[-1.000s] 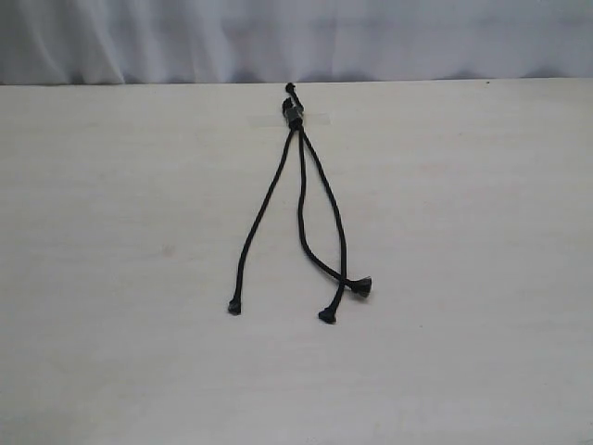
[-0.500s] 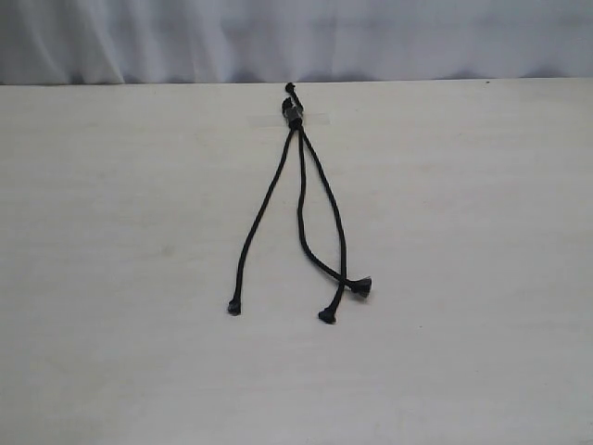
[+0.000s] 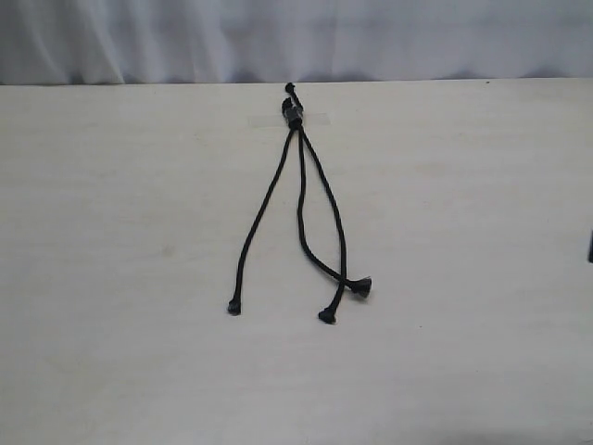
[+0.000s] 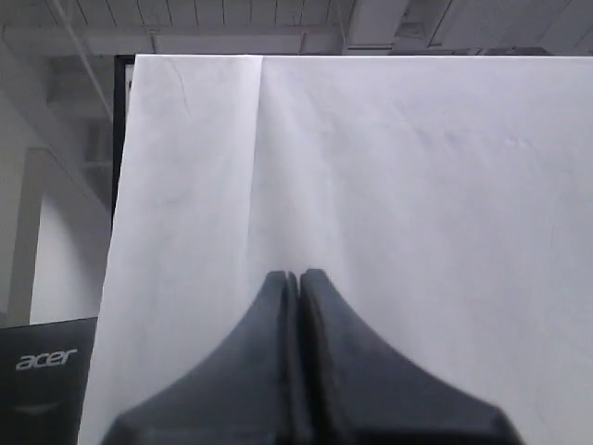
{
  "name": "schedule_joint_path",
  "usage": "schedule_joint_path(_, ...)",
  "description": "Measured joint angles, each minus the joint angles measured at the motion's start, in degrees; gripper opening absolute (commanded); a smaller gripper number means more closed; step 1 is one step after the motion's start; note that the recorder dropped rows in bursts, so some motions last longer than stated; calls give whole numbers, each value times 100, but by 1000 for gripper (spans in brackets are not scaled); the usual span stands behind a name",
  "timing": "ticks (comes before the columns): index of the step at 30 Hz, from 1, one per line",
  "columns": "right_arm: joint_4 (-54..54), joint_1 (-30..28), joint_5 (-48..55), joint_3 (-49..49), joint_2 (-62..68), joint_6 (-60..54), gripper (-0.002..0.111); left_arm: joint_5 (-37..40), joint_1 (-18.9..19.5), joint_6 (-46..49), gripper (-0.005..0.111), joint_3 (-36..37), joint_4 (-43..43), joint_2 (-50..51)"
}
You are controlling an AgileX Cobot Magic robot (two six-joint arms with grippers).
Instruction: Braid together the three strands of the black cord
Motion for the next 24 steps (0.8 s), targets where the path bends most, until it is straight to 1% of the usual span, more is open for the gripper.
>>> schedule_joint_path(2, 538, 0, 109, -207, 725, -419, 4, 56, 0, -52, 0, -13, -123, 8)
schedule_joint_path(3, 850, 0, 139, -341, 1009, -637, 4, 368, 0, -137, 0, -81, -340, 0)
schedule_joint_path(4, 1163, 0, 168, -496, 1355, -941, 4, 910, 0, -155, 0, -230, -688, 8)
schedule_joint_path(6, 1682, 0, 300, -834, 2010, -1449, 4, 2079, 49, 130, 0, -659, -1356, 35)
schedule_joint_path(7, 1917, 0, 405, -1044, 2322, -1660, 4, 2638, 95, 354, 0, -903, -1556, 142)
schedule_joint_path(8, 2080, 25, 508, -1261, 2624, -1814, 4, 3031, 150, 464, 0, -1108, -1672, 288)
schedule_joint_path(9, 2168, 91, 604, -1476, 2915, -1916, 4, 3557, 237, 504, 0, -1425, -1743, 605)
schedule_joint_path(10, 2186, 175, 670, -1644, 3145, -1978, 4, 3885, 306, 513, 0, -1647, -1788, 873)
schedule_joint_path(14, 2035, 925, 823, -2376, 4142, -2054, 4, 5499, 618, 517, 0, -2737, -1800, 2554)
schedule_joint_path(15, 1938, 1144, 839, -2546, 4381, -2030, 4, 6001, 682, 517, 0, -2997, -1767, 3175)
schedule_joint_path(17, 1635, 1512, 860, -2853, 4835, -1834, 4, 6614, 726, 517, 0, -3419, -1669, 4029)
schedule_joint_path(18, 1406, 1697, 860, -3019, 5047, -1636, 4, 7026, 728, 504, 0, -3661, -1598, 4668)
schedule_joint_path(20, 879, 2000, 860, -3312, 5401, -1222, 4, 7481, 738, 436, 0, -3931, -1474, 5501)
schedule_joint_path(21, 554, 2155, 860, -3464, 5582, -988, 4, 7630, 738, 411, 0, -4079, -1452, 6108)
schedule_joint_path(24, -158, 2539, 860, -3899, 6052, -491, 6, 7814, 726, 399, 0, -4240, -1452, 7249)
